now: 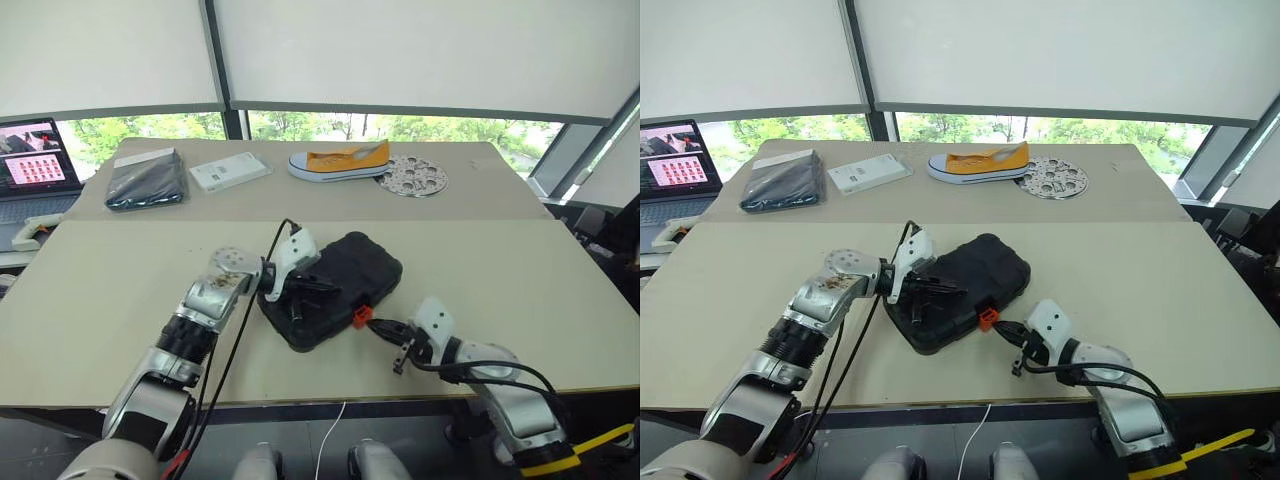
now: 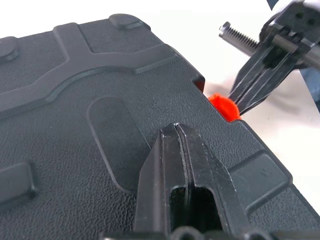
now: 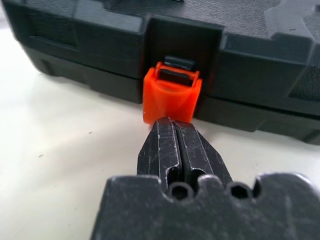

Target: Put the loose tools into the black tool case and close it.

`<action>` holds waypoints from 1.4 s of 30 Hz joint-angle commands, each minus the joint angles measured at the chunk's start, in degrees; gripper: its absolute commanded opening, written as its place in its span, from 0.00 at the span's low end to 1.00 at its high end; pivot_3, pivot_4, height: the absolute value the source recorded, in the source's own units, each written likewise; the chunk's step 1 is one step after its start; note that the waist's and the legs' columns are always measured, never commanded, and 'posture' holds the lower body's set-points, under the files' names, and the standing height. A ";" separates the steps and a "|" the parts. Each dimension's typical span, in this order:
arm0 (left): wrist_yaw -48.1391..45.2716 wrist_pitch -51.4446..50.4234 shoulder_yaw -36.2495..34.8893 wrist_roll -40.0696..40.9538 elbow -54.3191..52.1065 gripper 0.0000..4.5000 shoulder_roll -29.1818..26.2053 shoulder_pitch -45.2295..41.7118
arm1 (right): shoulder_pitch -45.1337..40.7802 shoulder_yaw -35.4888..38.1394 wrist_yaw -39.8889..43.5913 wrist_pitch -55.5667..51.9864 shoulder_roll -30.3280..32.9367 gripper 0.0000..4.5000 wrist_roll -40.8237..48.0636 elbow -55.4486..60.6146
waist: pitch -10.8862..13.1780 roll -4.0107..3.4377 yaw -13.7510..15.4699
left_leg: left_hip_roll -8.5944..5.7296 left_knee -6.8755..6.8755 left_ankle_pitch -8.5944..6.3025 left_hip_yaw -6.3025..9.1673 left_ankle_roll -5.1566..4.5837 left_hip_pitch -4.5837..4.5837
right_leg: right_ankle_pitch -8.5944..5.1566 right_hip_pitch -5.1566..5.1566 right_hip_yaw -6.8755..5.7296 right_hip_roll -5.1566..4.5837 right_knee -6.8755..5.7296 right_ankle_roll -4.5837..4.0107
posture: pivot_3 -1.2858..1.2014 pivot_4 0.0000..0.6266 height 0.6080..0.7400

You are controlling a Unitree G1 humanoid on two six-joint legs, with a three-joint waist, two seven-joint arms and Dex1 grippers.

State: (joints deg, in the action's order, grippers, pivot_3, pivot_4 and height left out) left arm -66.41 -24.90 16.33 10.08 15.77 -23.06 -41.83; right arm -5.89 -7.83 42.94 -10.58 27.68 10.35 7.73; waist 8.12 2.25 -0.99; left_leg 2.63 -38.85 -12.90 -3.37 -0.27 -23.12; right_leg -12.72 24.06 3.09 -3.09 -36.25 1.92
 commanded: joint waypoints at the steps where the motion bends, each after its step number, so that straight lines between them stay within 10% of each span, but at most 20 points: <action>1: 1.38 -1.40 0.41 -1.70 2.97 0.00 -1.33 2.12 | -1.95 -0.50 -0.26 -0.97 -0.93 0.01 0.09 0.00 | 0.00 0.00 -0.05 | 0.00 0.01 0.00 0.00 0.00 0.00 | 0.02 0.00 0.00 0.01 0.00 0.04 | 0.52 0.24 1.00; 42: -0.74 -0.03 3.14 -2.96 3.21 0.00 -2.85 7.71 | 0.03 2.20 3.05 -4.39 1.47 0.01 5.67 11.33 | -0.77 -0.18 -1.08 | 0.15 0.73 -0.01 -0.11 0.02 0.68 | -0.12 -0.04 0.77 0.57 0.17 -0.59 | 0.52 0.24 1.00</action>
State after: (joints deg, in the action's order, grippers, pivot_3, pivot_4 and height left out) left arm -66.57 -23.55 15.03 10.41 14.48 -25.27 -37.94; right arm -6.67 -7.87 45.19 -13.03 28.10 13.10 14.53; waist 7.35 2.07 -2.07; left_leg 2.77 -38.08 -12.91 -3.49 -0.25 -22.44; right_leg -12.85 24.01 3.87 -2.52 -36.09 1.32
